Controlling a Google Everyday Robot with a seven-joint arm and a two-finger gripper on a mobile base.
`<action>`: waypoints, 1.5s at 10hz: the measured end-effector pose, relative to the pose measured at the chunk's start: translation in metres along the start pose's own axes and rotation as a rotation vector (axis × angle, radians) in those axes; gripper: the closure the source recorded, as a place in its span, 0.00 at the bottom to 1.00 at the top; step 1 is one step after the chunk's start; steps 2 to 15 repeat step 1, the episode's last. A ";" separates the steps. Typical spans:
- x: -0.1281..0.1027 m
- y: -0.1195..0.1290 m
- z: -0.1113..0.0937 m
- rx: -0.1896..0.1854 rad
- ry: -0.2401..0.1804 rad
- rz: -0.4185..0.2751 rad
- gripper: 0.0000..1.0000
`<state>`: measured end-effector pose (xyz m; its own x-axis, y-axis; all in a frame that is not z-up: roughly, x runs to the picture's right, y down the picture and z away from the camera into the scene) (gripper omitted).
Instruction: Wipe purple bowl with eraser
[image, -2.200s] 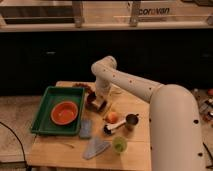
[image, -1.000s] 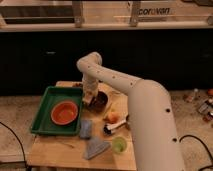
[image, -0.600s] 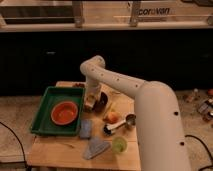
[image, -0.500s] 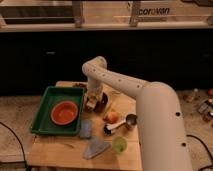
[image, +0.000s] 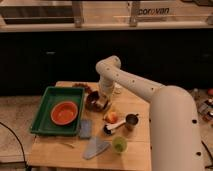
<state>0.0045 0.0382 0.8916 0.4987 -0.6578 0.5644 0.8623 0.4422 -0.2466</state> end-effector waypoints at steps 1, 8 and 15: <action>0.005 -0.004 -0.003 0.009 0.009 0.011 0.98; 0.005 -0.004 -0.003 0.009 0.009 0.011 0.98; 0.005 -0.004 -0.003 0.009 0.009 0.011 0.98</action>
